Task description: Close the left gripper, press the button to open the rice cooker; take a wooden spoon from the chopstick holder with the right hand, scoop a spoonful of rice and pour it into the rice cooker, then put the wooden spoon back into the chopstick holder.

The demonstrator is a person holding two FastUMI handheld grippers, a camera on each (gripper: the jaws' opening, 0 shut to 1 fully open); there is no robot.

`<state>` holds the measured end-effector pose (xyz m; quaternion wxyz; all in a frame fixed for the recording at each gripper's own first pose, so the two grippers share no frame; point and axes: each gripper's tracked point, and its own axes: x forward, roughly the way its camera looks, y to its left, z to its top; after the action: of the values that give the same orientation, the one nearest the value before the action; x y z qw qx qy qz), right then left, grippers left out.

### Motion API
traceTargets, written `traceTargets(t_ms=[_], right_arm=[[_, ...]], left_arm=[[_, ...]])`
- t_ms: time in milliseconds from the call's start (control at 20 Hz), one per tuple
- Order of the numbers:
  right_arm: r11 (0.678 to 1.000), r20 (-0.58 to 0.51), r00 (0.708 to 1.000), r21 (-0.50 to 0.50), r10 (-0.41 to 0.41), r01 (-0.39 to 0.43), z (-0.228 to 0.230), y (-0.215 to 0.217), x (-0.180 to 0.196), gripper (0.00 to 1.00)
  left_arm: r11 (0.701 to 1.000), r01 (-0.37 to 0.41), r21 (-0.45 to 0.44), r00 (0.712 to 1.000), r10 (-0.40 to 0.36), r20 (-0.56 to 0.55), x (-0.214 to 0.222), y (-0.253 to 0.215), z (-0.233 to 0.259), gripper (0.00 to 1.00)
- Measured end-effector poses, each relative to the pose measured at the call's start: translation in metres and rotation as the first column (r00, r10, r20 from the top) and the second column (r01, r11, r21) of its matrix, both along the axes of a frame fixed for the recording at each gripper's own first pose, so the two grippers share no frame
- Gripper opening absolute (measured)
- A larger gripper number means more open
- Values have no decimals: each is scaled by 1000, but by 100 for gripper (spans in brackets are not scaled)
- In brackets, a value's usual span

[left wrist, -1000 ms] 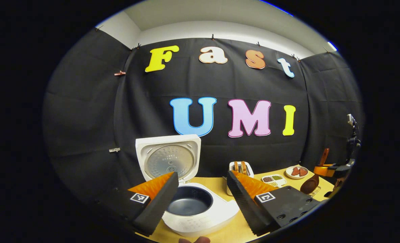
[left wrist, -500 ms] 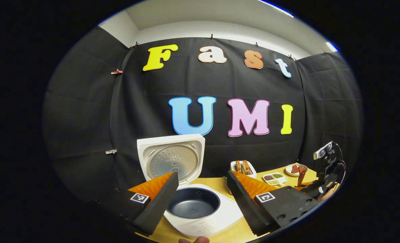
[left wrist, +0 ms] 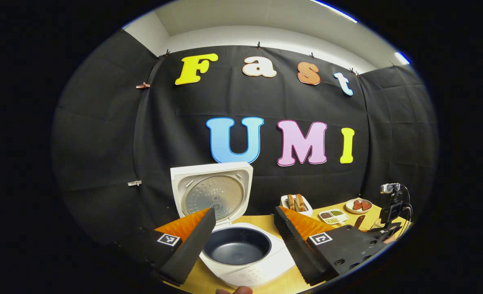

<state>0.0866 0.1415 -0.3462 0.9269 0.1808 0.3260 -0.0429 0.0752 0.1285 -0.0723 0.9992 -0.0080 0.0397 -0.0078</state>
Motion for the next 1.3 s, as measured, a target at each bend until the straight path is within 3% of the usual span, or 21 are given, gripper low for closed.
traceTargets(t_ms=[200, 500, 700, 1000, 1300], right_arm=[[973, -56, 992, 197, -114, 123, -9, -15, -1, 8], [854, -115, 971, 462, -211, 240, -15, -34, -11, 8], [786, -93, 967, 566, -238, 248, 2, -37, -11, 8], [642, -112, 944, 708, -310, 295, 31, -55, -8, 8], [554, -130, 930, 771, -344, 313, 59, -65, -8, 8]], left_arm=[[1000, -12, -11, 1000, 12, -2, -4, 4, -1, 99], [1000, -18, -9, 1000, 18, -8, -12, 5, -1, 99], [1000, -24, -9, 1000, 24, -8, -17, 3, 1, 99], [999, -40, -8, 999, 40, -8, -28, 4, 3, 99], [999, -50, -17, 999, 50, -12, -35, 4, 1, 99]])
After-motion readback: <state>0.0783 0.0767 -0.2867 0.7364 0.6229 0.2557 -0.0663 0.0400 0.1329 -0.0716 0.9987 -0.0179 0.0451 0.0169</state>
